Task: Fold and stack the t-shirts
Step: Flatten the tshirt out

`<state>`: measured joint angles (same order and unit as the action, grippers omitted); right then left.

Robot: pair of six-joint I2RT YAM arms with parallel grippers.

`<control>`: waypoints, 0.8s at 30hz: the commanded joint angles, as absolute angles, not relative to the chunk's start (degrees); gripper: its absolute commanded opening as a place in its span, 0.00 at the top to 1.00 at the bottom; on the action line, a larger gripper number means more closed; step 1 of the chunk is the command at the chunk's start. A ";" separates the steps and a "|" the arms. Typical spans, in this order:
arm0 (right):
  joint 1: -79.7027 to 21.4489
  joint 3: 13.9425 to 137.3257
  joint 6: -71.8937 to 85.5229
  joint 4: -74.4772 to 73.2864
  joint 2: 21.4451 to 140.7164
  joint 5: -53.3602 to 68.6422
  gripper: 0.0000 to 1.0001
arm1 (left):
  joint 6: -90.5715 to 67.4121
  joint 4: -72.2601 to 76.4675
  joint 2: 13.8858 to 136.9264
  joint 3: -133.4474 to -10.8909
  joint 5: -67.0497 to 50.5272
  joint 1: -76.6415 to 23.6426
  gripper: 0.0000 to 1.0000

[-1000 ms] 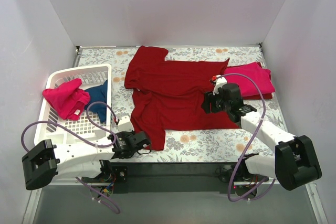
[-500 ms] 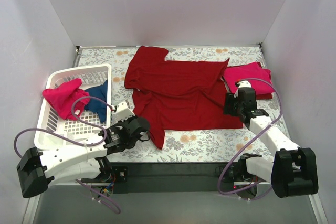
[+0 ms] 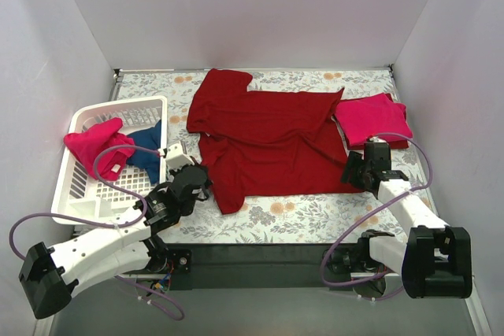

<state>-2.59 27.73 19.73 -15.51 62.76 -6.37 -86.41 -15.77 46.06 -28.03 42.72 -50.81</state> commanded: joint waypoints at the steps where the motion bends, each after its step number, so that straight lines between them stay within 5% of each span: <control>1: -2.29 28.12 21.53 -20.38 59.51 -11.23 0.39 | -81.75 -12.66 44.39 -26.72 41.49 -50.10 1.00; 24: 2.81 27.51 23.47 -20.30 62.05 -13.63 0.39 | -76.82 -8.26 39.20 -23.29 36.65 -47.81 1.00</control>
<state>2.26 27.57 22.50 -22.13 61.10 -14.04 -78.06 -8.93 40.56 -23.70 36.71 -48.14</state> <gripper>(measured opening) 0.622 0.012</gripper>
